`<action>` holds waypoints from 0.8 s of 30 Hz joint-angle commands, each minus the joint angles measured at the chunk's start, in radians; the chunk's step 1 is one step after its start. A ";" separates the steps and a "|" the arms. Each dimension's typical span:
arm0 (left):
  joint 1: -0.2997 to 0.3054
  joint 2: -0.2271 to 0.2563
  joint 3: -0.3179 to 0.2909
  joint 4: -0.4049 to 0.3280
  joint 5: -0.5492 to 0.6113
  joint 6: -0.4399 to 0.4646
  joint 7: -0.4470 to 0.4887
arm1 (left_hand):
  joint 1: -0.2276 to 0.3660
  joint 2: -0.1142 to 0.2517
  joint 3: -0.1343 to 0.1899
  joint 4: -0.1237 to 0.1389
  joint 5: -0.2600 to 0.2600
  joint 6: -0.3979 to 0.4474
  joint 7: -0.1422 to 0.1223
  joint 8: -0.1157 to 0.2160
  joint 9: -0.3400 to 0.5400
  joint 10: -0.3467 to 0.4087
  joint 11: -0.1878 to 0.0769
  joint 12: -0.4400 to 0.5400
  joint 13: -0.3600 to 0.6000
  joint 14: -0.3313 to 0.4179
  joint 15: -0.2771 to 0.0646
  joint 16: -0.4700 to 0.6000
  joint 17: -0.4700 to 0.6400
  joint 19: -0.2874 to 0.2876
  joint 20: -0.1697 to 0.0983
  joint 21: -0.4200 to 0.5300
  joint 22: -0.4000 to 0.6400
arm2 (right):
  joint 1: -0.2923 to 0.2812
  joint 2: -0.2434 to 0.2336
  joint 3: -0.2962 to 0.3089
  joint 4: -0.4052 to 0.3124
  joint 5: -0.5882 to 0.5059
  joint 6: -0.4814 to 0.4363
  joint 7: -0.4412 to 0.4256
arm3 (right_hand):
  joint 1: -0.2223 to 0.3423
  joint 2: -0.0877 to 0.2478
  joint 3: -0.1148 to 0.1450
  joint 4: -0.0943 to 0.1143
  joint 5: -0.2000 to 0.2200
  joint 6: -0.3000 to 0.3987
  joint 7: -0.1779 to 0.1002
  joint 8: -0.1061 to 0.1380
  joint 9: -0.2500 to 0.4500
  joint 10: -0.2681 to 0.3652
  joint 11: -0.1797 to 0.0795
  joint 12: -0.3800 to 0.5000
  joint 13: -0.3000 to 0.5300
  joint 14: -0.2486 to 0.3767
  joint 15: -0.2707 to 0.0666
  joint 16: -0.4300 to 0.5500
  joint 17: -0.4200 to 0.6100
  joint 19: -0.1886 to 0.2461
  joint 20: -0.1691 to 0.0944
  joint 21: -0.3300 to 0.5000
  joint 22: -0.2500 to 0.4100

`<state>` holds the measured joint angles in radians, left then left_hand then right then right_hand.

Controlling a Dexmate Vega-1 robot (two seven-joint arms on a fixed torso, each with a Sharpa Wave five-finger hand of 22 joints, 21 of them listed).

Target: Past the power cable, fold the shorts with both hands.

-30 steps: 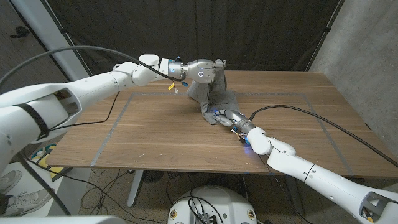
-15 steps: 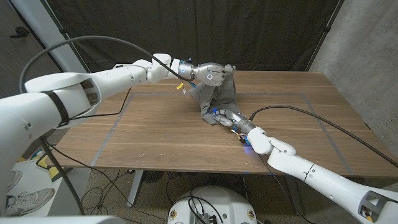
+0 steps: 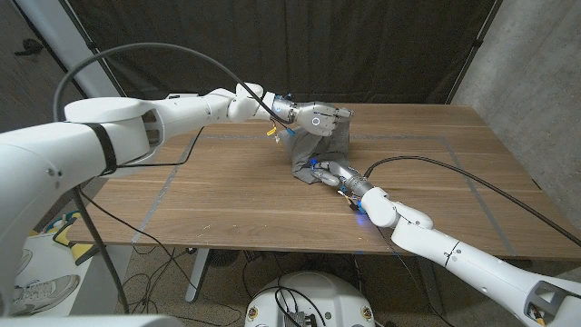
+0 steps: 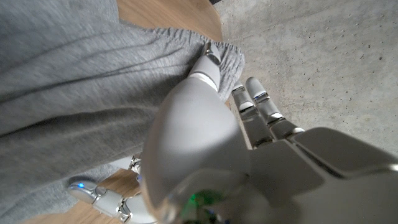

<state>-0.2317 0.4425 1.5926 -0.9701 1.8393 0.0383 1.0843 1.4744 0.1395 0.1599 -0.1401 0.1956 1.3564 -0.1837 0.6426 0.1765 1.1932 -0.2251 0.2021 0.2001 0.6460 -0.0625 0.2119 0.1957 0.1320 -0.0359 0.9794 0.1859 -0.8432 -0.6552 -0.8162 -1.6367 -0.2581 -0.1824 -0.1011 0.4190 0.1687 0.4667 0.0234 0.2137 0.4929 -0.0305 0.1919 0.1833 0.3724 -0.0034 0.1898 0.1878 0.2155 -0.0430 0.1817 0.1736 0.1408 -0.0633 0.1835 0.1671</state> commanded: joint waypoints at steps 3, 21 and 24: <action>0.010 -0.075 0.107 0.072 -0.068 0.010 0.011 | 0.019 0.003 0.004 -0.009 -0.014 -0.014 0.000 -0.033 0.001 0.015 -0.001 0.003 0.003 0.014 -0.175 0.000 0.001 0.003 -0.034 0.012 0.003 | -0.009 -0.006 0.007 -0.008 0.006 0.007 -0.004 | 0.007 -0.001 0.003 -0.009 -0.006 0.008 -0.001 -0.001 0.003 0.008 0.016 0.007 0.004 0.008 -0.031 0.010 0.007 0.071 0.071 0.016 0.005; 0.117 -0.126 0.093 0.125 -0.184 0.237 -0.213 | -0.272 -0.018 -0.027 0.083 0.069 -0.720 -0.040 -0.465 0.014 -0.482 0.015 -0.019 -0.002 -0.132 -0.164 -0.029 -0.011 -0.008 0.012 -0.048 -0.005 | -0.004 -0.023 0.010 -0.035 0.013 -0.006 0.034 | 0.003 -0.006 0.006 -0.013 -0.006 0.002 -0.001 -0.004 0.003 0.003 0.021 0.005 0.004 0.010 -0.021 0.010 0.006 0.091 0.092 0.021 0.005; 0.154 -0.126 0.052 0.115 -0.246 0.266 -0.207 | -0.422 -0.043 -0.070 0.146 0.108 -0.868 -0.038 -0.461 0.012 -0.582 0.019 -0.016 -0.002 -0.177 -0.159 -0.025 -0.010 -0.011 0.024 -0.086 -0.007 | -0.002 -0.022 0.007 -0.038 0.012 -0.014 0.041 | 0.001 -0.008 0.005 -0.013 -0.006 -0.001 -0.002 -0.004 0.003 0.001 0.021 0.005 0.004 0.011 -0.014 0.010 0.006 0.094 0.097 0.022 0.005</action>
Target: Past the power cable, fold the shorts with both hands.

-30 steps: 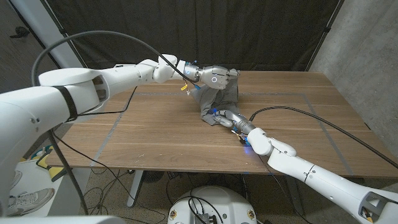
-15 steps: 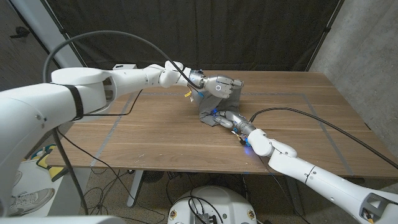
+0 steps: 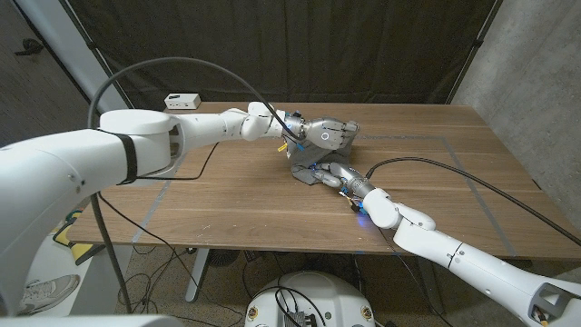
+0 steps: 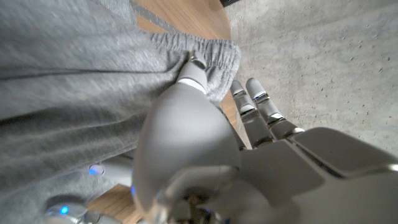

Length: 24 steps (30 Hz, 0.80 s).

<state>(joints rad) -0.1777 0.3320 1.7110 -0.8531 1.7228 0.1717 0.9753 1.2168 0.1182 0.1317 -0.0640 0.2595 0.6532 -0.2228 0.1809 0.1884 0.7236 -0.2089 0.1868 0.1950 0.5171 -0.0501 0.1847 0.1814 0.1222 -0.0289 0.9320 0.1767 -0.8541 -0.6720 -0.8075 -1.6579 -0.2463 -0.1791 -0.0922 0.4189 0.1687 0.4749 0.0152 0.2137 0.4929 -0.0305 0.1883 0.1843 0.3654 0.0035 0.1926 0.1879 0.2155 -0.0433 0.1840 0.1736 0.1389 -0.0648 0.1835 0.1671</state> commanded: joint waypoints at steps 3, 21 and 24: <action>0.130 -0.019 -0.095 -0.005 -0.163 0.181 -0.074 | -0.305 -0.013 -0.089 0.153 0.072 -0.240 0.001 0.002 -0.001 -0.175 0.003 0.002 0.004 -0.071 -0.172 0.006 0.005 -0.003 0.031 -0.067 0.003 | 0.013 -0.004 -0.005 -0.017 -0.003 -0.019 0.036 | 0.000 -0.008 -0.003 -0.005 -0.006 -0.001 -0.002 -0.001 0.002 0.006 0.013 0.001 0.004 0.011 -0.013 0.007 0.006 0.098 0.102 0.022 0.005; 0.281 0.043 -0.264 -0.196 -0.310 0.348 -0.153 | -0.547 0.097 -0.059 0.253 0.067 -0.401 0.003 -0.008 -0.001 -0.338 0.036 0.001 0.005 -0.184 -0.096 0.003 0.012 -0.039 0.101 -0.108 0.014 | 0.019 -0.015 -0.007 -0.064 -0.024 -0.033 0.051 | 0.001 -0.007 -0.001 -0.012 -0.006 -0.013 -0.006 -0.004 0.002 -0.004 0.016 -0.002 0.004 0.008 -0.012 0.007 0.007 0.101 0.108 0.021 0.005; 0.301 0.067 -0.284 -0.233 -0.305 0.360 -0.164 | -0.565 0.095 -0.050 0.255 0.061 -0.404 0.003 -0.005 0.000 -0.340 0.038 0.003 0.005 -0.188 -0.091 0.004 0.013 -0.046 0.110 -0.110 0.015 | 0.015 -0.022 -0.001 -0.087 -0.031 -0.039 0.048 | 0.002 -0.006 -0.001 -0.014 -0.007 -0.017 -0.008 -0.005 0.002 -0.008 0.016 -0.003 0.004 0.006 -0.009 0.006 0.007 0.104 0.111 0.021 0.005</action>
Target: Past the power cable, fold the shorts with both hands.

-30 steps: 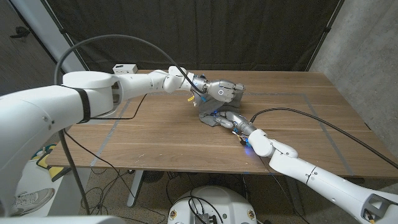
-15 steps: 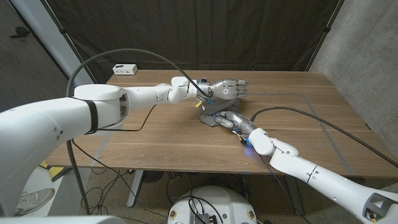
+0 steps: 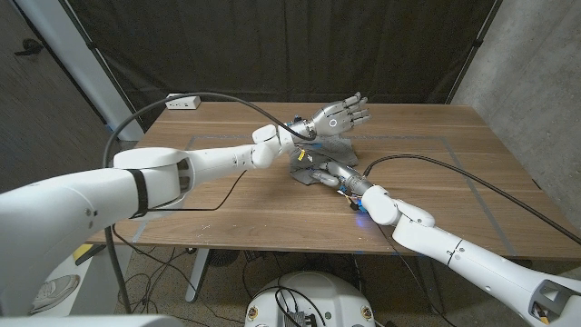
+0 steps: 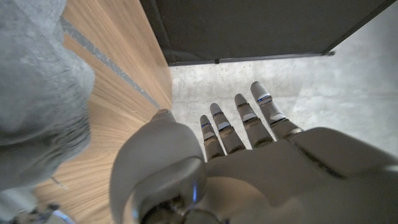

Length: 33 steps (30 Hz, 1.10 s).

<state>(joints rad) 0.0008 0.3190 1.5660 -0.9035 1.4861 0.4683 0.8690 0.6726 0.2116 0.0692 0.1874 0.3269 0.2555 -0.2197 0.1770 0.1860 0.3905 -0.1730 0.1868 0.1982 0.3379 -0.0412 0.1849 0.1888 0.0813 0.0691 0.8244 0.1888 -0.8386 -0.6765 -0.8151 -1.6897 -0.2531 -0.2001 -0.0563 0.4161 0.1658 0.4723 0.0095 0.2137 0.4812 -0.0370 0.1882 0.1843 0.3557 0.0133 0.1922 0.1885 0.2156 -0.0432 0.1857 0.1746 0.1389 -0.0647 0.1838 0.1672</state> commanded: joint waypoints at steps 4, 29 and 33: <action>0.153 0.107 -0.171 -0.226 -0.065 0.076 -0.077 | -0.044 -0.005 0.016 0.005 -0.013 -0.004 0.000 0.002 0.002 -0.008 0.000 0.006 0.001 -0.013 -0.097 0.005 0.005 -0.010 0.015 -0.004 0.004 | -0.004 -0.031 0.012 -0.092 -0.036 -0.030 0.016 | 0.005 -0.003 0.001 -0.011 -0.007 -0.007 -0.002 -0.005 0.002 0.001 0.009 -0.002 0.004 0.005 -0.009 0.005 0.006 0.105 0.116 0.021 0.005; 0.315 0.233 -0.344 -0.455 0.044 0.101 -0.251 | -0.127 -0.017 0.025 -0.001 -0.042 0.021 0.000 0.015 0.001 -0.009 0.006 0.014 0.000 -0.027 -0.086 0.007 0.002 -0.031 0.032 -0.015 0.002 | -0.089 -0.118 0.087 -0.356 -0.138 -0.160 -0.014 | 0.013 -0.025 -0.002 -0.036 -0.008 -0.015 0.000 -0.004 0.002 0.002 0.014 0.001 0.004 0.011 0.000 0.004 0.001 0.114 0.124 0.020 0.005; 0.336 0.247 -0.369 -0.483 0.062 0.099 -0.261 | -0.135 -0.018 0.027 -0.002 -0.045 0.024 0.000 0.016 0.001 -0.007 0.006 0.016 0.000 -0.026 -0.086 0.008 0.002 -0.032 0.033 -0.016 0.002 | -0.113 -0.132 0.101 -0.394 -0.142 -0.200 -0.007 | 0.016 -0.027 -0.001 -0.041 -0.008 -0.015 -0.001 -0.003 0.002 0.007 0.016 0.003 0.004 0.011 0.000 0.003 0.000 0.116 0.125 0.020 0.005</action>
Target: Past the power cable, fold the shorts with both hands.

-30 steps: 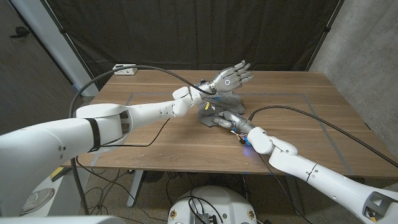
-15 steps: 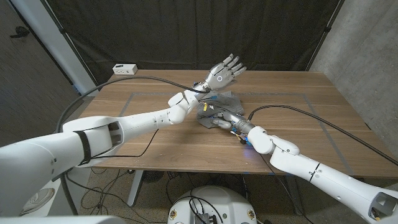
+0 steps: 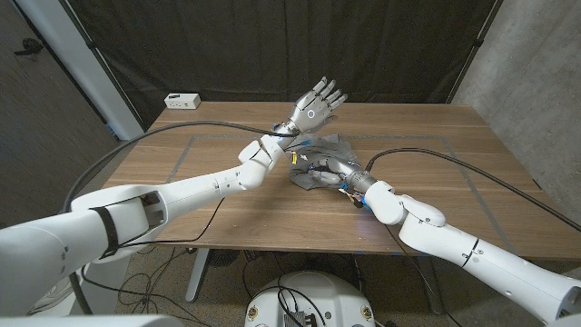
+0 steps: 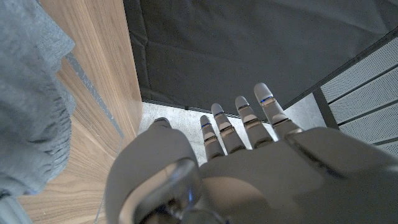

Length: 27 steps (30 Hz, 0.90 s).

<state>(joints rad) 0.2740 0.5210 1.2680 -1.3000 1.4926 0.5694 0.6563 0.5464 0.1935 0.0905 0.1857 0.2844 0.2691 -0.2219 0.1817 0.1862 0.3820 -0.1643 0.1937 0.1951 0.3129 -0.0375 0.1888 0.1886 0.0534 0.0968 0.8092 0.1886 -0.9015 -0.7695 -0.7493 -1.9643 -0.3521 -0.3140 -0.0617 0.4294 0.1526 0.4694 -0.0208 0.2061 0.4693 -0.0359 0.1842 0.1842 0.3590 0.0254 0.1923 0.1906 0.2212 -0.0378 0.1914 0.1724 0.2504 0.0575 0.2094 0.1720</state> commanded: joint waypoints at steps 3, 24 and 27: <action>0.081 0.056 -0.092 -0.109 0.065 0.000 -0.055 | -0.015 -0.001 0.007 -0.002 -0.004 0.012 0.002 0.011 0.001 0.001 -0.003 0.009 0.003 -0.002 -0.090 0.004 0.002 -0.004 0.004 -0.002 0.001 | -0.078 -0.054 0.049 -0.162 -0.058 -0.134 -0.011 | 0.005 -0.015 0.003 -0.015 0.000 -0.003 -0.001 0.002 0.002 0.002 0.002 0.002 0.001 0.007 -0.005 -0.003 0.002 0.005 0.004 -0.006 0.000; 0.232 0.119 -0.264 -0.273 0.017 0.002 -0.087 | -0.038 -0.004 0.014 -0.008 -0.014 0.016 0.001 0.010 0.000 0.004 -0.001 0.012 0.002 0.000 -0.092 0.006 -0.001 -0.002 0.006 -0.005 -0.001 | -0.210 -0.101 0.161 -0.302 -0.047 -0.270 -0.137 | 0.012 -0.026 0.008 -0.038 0.001 0.007 0.001 0.006 0.002 0.011 0.003 0.005 0.001 0.034 -0.003 0.002 0.002 0.023 0.006 -0.004 0.000; 0.270 0.130 -0.302 -0.314 -0.024 0.007 -0.088 | -0.041 -0.004 0.016 -0.009 -0.016 0.015 0.001 0.009 0.000 0.002 0.000 0.011 0.002 0.000 -0.089 0.006 -0.001 0.000 0.004 -0.005 -0.001 | -0.229 -0.101 0.189 -0.298 -0.029 -0.244 -0.177 | 0.013 -0.025 0.010 -0.041 0.001 0.006 0.001 0.006 0.002 0.012 0.004 0.005 0.001 0.034 -0.003 0.001 0.002 0.024 0.005 -0.004 0.000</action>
<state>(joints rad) 0.4444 0.6161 1.0737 -1.5052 1.5399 0.5699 0.5788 0.5137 0.1871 0.0983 0.1778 0.2695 0.2776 -0.2197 0.1894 0.1863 0.3821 -0.1643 0.2015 0.1953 0.3131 -0.0376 0.1888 0.1860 0.0534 0.0966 0.8092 0.1860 -1.0674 -0.8567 -0.6296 -2.2258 -0.4045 -0.5525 -0.1412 0.4387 0.1330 0.4736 -0.0552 0.2061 0.4695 -0.0359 0.1842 0.1840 0.3643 0.0307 0.1923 0.1907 0.2466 -0.0412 0.1914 0.1720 0.2649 0.0643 0.2092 0.1721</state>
